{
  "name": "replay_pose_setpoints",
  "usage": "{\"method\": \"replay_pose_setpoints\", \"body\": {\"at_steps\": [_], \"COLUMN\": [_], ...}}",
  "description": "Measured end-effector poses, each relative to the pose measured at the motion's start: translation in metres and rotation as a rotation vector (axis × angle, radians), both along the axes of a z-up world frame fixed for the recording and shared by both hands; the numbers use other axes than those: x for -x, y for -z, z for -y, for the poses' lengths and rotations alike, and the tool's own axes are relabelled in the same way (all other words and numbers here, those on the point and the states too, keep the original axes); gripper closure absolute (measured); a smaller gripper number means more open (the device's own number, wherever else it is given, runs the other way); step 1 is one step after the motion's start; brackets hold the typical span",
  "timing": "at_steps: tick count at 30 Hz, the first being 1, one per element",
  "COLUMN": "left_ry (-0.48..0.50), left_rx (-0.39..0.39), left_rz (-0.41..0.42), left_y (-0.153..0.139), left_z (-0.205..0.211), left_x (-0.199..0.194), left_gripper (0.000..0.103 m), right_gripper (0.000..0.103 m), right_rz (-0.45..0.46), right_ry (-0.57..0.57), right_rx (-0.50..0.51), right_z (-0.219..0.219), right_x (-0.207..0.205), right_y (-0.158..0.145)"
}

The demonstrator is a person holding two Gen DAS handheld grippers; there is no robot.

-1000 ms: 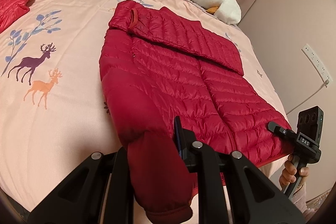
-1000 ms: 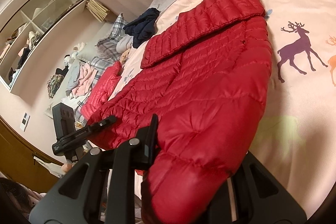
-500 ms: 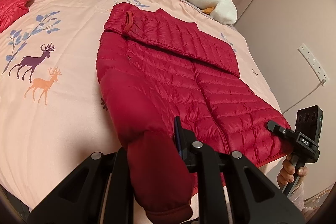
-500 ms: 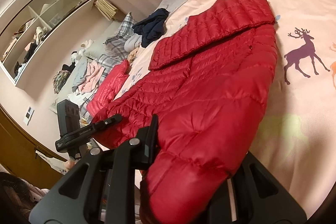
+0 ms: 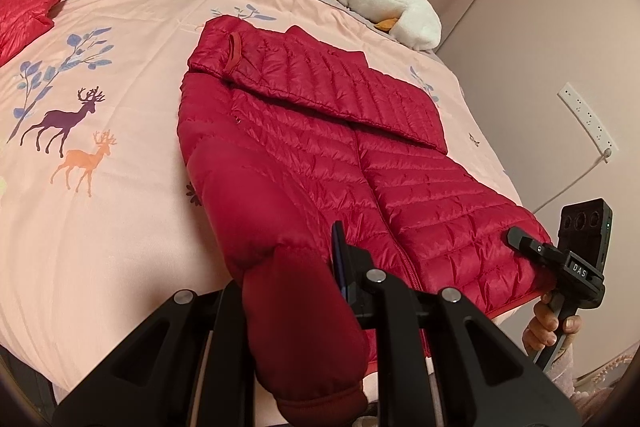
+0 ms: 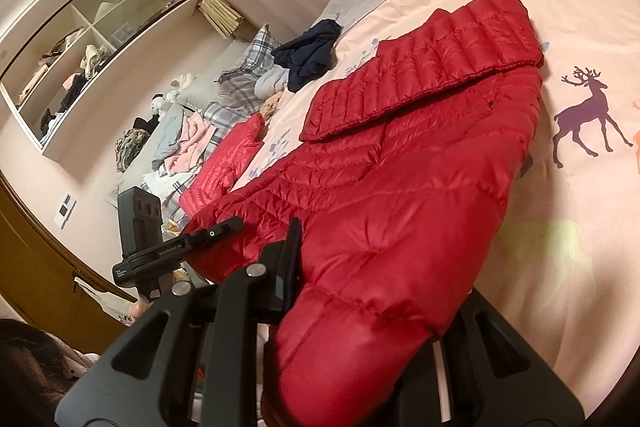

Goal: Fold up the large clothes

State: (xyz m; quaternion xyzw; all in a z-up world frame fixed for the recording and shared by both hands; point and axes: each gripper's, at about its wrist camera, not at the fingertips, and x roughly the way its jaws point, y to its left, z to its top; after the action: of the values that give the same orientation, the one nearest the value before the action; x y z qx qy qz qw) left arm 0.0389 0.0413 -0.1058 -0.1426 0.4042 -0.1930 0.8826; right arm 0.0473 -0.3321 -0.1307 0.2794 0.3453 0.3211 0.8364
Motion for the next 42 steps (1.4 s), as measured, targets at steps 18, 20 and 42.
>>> {"method": "replay_pose_setpoints", "body": {"at_steps": [18, 20, 42], "left_ry": [0.008, 0.009, 0.06], "left_rx": [-0.003, 0.0, 0.034], "left_rz": [0.011, 0.012, 0.063], "left_y": [-0.01, -0.011, -0.036], "left_z": [0.0, 0.0, -0.002], "left_x": [0.0, 0.0, 0.01], "left_gripper": [0.087, 0.087, 0.087], "right_gripper": [0.082, 0.082, 0.082], "right_rz": [0.042, 0.045, 0.101], "right_ry": [-0.032, -0.036, -0.079], "right_rx": [0.002, 0.003, -0.035], "right_z": [0.001, 0.001, 0.011], "right_x": [0.011, 0.012, 0.024], "right_y": [-0.014, -0.016, -0.036]}}
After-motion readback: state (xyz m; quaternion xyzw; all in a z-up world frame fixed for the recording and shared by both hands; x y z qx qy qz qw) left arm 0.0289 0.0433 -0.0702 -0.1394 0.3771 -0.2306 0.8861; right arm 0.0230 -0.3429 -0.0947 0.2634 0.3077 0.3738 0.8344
